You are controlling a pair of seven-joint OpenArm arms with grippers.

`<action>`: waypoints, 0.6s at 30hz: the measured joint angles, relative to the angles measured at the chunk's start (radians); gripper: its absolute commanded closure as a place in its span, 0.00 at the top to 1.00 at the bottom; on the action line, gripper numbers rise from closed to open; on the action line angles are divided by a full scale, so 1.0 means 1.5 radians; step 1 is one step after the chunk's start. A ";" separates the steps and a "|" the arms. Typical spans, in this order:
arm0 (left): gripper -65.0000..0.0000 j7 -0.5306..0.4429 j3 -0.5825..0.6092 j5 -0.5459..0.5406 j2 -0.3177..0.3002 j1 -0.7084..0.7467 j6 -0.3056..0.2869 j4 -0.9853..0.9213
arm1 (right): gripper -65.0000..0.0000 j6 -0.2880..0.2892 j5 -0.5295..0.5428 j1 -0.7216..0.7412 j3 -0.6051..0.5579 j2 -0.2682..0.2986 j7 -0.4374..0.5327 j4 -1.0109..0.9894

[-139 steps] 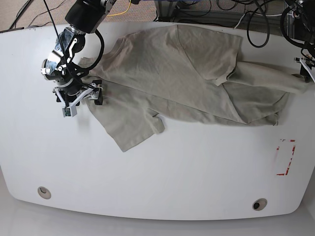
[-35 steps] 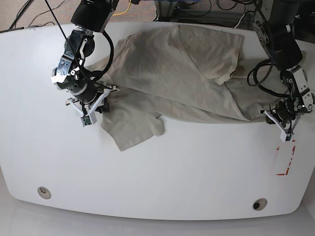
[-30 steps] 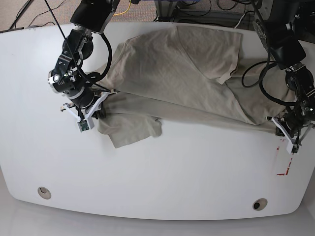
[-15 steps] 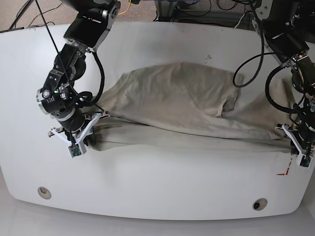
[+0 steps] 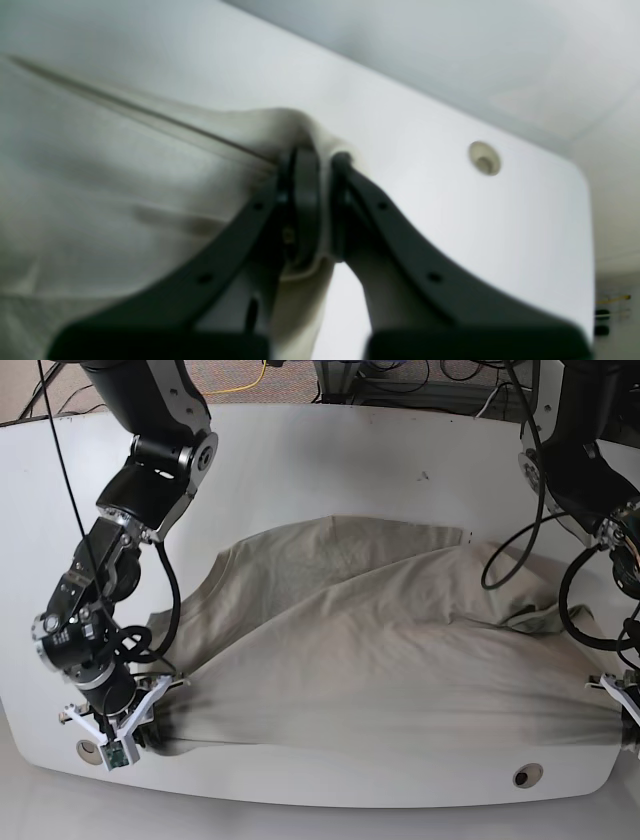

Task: Layout the t-shirt on the table in an organized manner, then fold the t-shirt properly
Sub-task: 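Lift the shirt with both grippers and shake it out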

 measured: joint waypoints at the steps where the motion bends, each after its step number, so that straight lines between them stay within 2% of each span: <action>1: 0.00 0.000 0.000 0.001 0.000 -0.018 0.001 0.000 | 0.00 0.001 -0.001 0.022 0.000 0.005 -0.008 -0.009; 6: 0.00 0.001 0.001 -0.004 0.001 -0.094 0.001 0.002 | 0.00 0.002 0.004 0.124 -0.006 0.037 -0.017 -0.062; 10: 0.00 0.006 0.001 -0.008 0.001 -0.151 0.002 0.001 | 0.00 0.001 0.006 0.196 -0.049 0.074 -0.018 -0.102; 18: 0.00 0.070 0.002 -0.012 -0.001 -0.274 0.005 0.001 | 0.00 0.003 0.018 0.335 -0.109 0.109 -0.013 -0.171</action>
